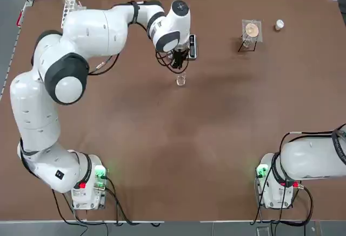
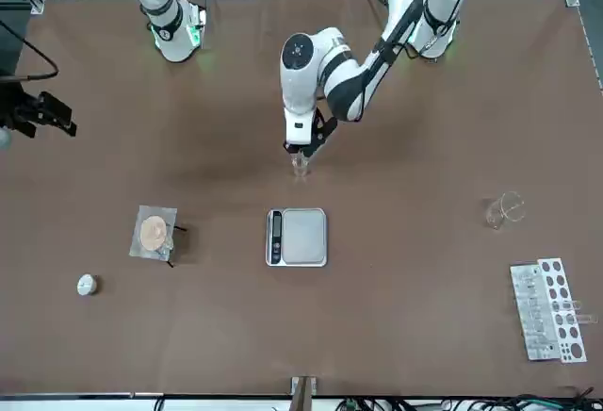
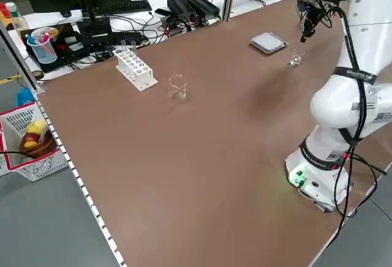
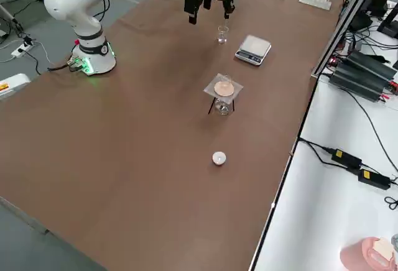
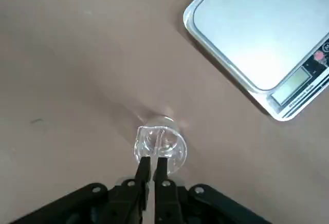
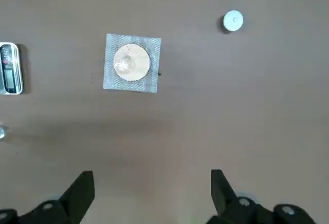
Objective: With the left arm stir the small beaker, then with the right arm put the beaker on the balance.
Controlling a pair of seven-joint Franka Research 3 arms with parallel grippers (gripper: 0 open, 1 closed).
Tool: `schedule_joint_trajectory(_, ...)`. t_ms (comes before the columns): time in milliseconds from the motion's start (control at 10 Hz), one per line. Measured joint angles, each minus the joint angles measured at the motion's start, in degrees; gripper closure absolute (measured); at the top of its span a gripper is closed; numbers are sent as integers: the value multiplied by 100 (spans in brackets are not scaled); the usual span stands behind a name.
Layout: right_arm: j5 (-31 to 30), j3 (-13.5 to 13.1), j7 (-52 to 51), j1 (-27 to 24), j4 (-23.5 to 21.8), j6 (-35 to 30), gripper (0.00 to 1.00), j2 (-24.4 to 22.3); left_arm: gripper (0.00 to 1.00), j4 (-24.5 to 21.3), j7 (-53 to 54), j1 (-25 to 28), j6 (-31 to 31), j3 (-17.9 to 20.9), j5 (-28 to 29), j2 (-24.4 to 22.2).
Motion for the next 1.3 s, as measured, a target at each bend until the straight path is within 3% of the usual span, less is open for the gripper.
schedule_joint_trajectory(1000,0,0,-16,-1,0,0,0,0,92,155,-9,55,109,10,-295,12)
schedule_joint_trajectory(1300,0,0,-78,-1,0,0,0,0,92,315,-7,51,-183,-15,-295,-103)
